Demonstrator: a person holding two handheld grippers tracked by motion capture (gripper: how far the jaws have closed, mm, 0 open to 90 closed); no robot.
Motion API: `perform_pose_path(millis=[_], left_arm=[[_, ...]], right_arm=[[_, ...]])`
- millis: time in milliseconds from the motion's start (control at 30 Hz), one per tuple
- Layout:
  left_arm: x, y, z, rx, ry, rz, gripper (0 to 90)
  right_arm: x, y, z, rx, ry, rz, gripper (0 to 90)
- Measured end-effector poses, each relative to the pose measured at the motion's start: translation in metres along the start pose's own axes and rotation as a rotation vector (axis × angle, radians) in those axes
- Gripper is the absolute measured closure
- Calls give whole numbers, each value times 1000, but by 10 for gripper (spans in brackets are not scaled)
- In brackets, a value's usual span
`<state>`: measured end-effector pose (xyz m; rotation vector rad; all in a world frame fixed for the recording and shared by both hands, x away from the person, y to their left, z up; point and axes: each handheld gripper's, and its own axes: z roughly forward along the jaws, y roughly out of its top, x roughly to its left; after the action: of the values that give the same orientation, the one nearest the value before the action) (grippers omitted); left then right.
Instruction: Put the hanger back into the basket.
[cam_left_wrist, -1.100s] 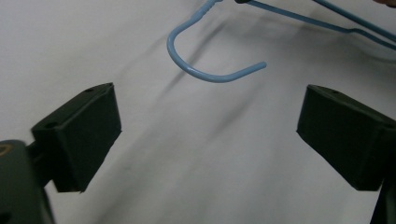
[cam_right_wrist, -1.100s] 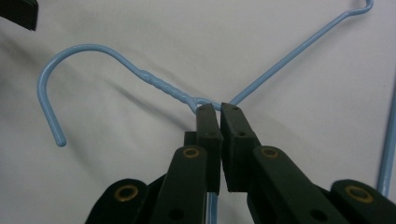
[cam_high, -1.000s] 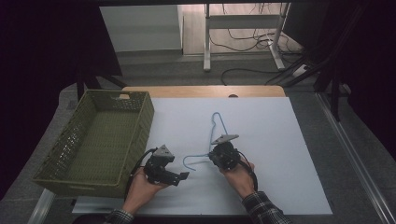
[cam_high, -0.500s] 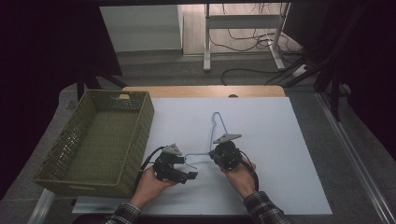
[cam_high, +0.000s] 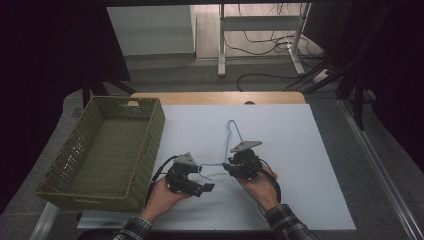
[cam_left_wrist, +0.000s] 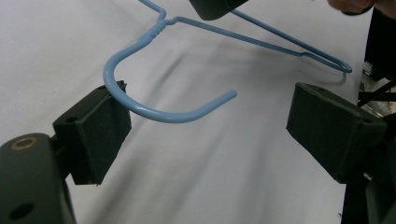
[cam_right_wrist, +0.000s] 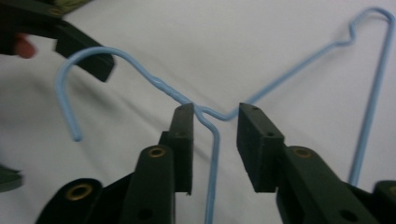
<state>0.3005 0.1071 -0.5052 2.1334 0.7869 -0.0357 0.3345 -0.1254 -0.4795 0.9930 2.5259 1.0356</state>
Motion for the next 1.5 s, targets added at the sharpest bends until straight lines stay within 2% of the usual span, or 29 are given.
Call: perform_pose_path(millis=[100,200,300,433,633,667,733,800,867,900,933,1000,1167,1367,1500], left_arm=[[-1,2,-1,-8,-2,4,130],[-2,3,-2,-13,-3,6,127],[-3,4,-2,-21,-6,5,123],[-4,5,-2,-24,-15,6,121],[-8,7,-1,-24,-25,14,115],[-10,8,-1,-20,-24,22,115],[-10,8,-4,-27,-18,21,105],[-10,7,-9,-37,-15,17,96],[-7,7,-14,-55,-18,5,95],[-6,7,-16,-65,-19,-2,95],[-5,7,-17,-71,-16,-6,95],[-4,7,-20,-76,-13,-10,96],[-5,8,-23,-84,-10,-8,96],[-10,13,-24,-88,-21,-11,85],[-19,20,-26,-96,-46,-6,76]], right_arm=[[2,5,0,-11,31,-51,622],[5,9,6,6,25,-132,591],[10,13,13,11,36,-184,579],[17,14,24,31,4,-269,579],[19,14,31,36,-21,-327,665],[20,14,31,34,-30,-347,685],[27,14,28,9,-110,-458,768],[29,16,21,-26,-148,-496,813],[26,19,10,-90,-173,-490,849],[23,22,4,-113,-172,-470,857],[20,24,-2,-134,-160,-442,858],[11,28,-12,-177,-117,-355,860],[1,30,-28,-234,-93,-266,861],[-3,36,-43,-278,-73,-214,861],[-1,38,-52,-305,-73,-192,861]])
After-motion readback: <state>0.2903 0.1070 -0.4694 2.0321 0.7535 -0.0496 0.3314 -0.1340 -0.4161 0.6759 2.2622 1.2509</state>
